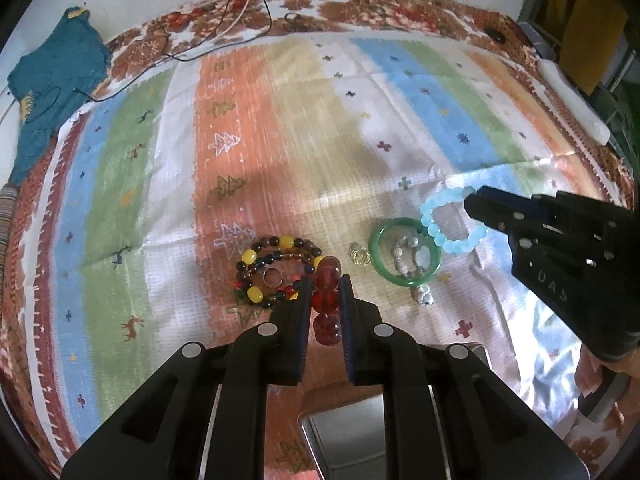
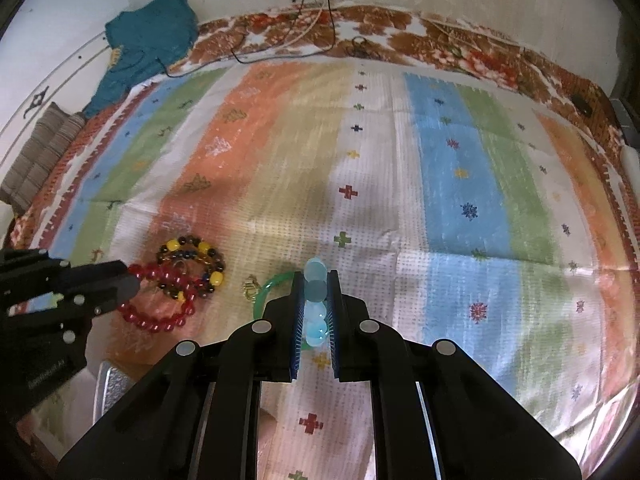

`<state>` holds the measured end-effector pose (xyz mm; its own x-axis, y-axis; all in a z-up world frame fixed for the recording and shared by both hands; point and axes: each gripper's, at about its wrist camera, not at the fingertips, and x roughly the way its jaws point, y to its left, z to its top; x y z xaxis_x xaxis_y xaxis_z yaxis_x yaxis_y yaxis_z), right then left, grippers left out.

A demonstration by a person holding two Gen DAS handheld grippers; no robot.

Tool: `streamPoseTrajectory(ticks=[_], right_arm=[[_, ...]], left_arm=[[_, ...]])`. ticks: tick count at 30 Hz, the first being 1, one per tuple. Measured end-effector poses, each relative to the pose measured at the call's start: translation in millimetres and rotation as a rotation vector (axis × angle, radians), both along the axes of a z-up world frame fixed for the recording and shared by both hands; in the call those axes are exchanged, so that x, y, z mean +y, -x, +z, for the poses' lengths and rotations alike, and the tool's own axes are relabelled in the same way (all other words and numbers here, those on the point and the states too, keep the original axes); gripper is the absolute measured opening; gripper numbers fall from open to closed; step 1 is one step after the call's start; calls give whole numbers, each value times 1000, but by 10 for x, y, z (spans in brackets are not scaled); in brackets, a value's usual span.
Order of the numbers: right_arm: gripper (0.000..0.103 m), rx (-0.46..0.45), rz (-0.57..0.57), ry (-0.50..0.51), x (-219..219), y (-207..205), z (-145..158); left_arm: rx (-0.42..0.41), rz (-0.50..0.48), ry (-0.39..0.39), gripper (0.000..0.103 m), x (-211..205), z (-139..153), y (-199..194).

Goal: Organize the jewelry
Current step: 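Carry both bracelets over the silver tin and open both grippers to drop them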

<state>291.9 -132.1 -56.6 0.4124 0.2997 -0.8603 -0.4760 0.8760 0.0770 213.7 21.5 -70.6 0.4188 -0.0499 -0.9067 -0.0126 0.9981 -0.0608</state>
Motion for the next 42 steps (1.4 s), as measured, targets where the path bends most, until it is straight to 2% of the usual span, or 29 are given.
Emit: streamPoseTrajectory(ticks=[18,42], right_arm=[[12,-64,25,-80,-186,474,383],[12,-85,90,-113,-244,1005,527]], left_arm=[[-74,-3,50,13,-8,329,426],[-132,-18,92,13,-82,531,935]])
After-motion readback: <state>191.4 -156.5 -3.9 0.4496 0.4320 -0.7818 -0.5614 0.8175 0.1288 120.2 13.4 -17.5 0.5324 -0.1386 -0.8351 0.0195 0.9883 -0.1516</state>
